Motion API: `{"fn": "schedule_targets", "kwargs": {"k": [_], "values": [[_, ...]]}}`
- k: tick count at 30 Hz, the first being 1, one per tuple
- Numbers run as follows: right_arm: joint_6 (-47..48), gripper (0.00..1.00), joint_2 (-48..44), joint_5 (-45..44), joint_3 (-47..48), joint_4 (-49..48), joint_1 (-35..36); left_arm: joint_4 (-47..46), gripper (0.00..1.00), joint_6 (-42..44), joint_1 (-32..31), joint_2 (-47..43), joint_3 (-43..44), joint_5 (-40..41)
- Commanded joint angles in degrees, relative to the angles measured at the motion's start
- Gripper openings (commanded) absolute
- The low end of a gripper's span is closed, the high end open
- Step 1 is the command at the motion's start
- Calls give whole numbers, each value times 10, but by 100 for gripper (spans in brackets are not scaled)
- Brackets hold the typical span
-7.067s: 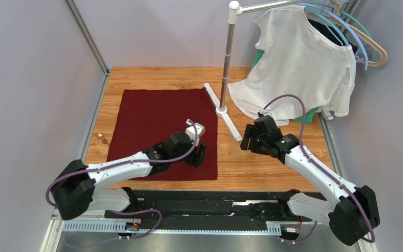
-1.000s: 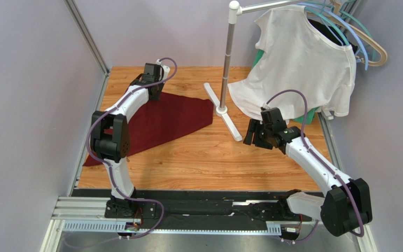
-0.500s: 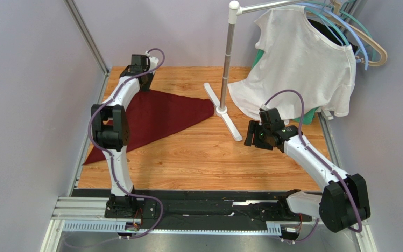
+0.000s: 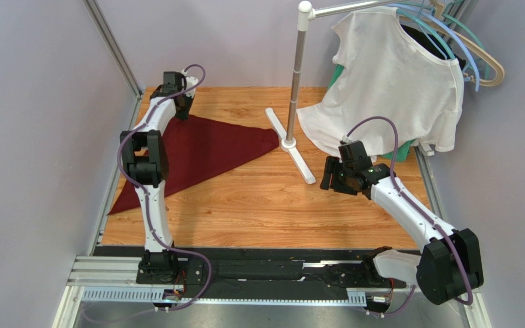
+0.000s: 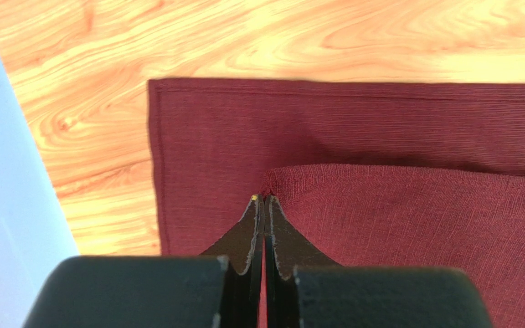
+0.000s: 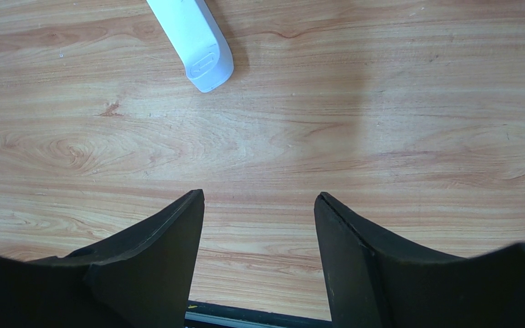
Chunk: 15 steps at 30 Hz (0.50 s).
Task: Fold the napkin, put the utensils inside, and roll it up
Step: Fold the napkin at the center of the board.
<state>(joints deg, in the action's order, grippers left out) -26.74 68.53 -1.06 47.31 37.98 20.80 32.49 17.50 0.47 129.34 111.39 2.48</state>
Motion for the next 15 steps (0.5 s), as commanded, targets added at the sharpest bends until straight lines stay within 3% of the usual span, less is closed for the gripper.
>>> {"fn": "schedule_targets", "kwargs": {"k": [1,15], "values": [[-4,64,5,-10,16,-4,-1,-10,0,3,23,-11,27,-20],[-9,64,17,-7,19,-6,-1,9,0,12,47,44,117,-43]]}}
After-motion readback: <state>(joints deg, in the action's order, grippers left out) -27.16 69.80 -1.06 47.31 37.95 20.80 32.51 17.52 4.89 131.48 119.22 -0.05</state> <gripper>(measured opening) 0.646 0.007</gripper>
